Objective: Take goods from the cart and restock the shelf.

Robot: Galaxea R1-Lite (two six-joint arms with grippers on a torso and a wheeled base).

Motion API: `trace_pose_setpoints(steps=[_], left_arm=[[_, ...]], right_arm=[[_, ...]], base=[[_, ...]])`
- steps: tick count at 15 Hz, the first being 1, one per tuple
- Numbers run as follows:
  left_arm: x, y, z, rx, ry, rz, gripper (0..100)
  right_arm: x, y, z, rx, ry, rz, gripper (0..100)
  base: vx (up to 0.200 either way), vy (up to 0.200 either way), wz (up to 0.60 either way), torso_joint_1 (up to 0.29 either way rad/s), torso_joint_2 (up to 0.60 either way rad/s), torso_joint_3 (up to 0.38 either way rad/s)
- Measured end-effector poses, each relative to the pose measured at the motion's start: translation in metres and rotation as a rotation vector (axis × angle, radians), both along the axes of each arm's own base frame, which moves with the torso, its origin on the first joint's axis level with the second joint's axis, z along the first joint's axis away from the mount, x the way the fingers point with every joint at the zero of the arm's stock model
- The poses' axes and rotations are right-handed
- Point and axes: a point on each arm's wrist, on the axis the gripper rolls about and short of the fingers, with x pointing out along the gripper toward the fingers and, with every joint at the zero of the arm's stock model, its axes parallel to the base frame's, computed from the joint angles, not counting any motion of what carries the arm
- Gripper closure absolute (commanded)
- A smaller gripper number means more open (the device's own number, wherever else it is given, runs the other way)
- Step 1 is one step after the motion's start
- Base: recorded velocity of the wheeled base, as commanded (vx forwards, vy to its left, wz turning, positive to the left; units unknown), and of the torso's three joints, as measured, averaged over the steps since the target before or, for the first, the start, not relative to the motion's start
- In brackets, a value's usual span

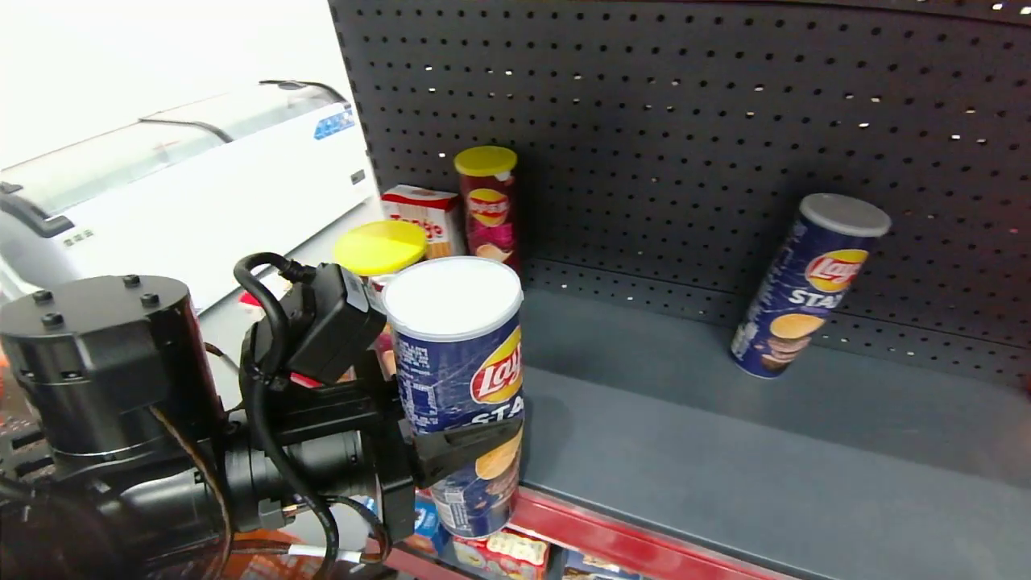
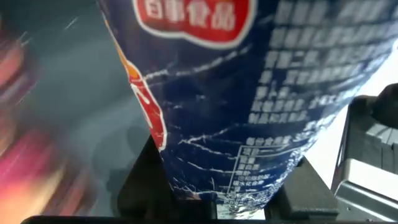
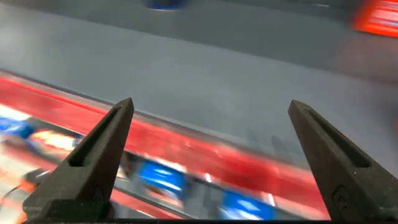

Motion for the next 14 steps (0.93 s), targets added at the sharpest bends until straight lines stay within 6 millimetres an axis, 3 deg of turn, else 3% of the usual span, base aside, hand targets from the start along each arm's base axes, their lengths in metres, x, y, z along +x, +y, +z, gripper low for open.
trace_pose_setpoints(steps=[3, 14], left_arm=[[0.0024, -0.0017, 0.0003, -0.001, 0.001, 0.0, 100], [0.0072, 0.0001, 0.0019, -0.004, -0.005, 0.023, 100]], right_arm=[[0.0, 0.0, 0.0, 0.0, 0.0, -0.001, 0], [0.0, 0.0, 0.0001, -0.003, 0.001, 0.0, 0]], base=[[0.0, 0.0, -0.6, 0.001, 0.0, -0.002], [0.0, 0.0, 0.0, 0.0, 0.0, 0.0]])
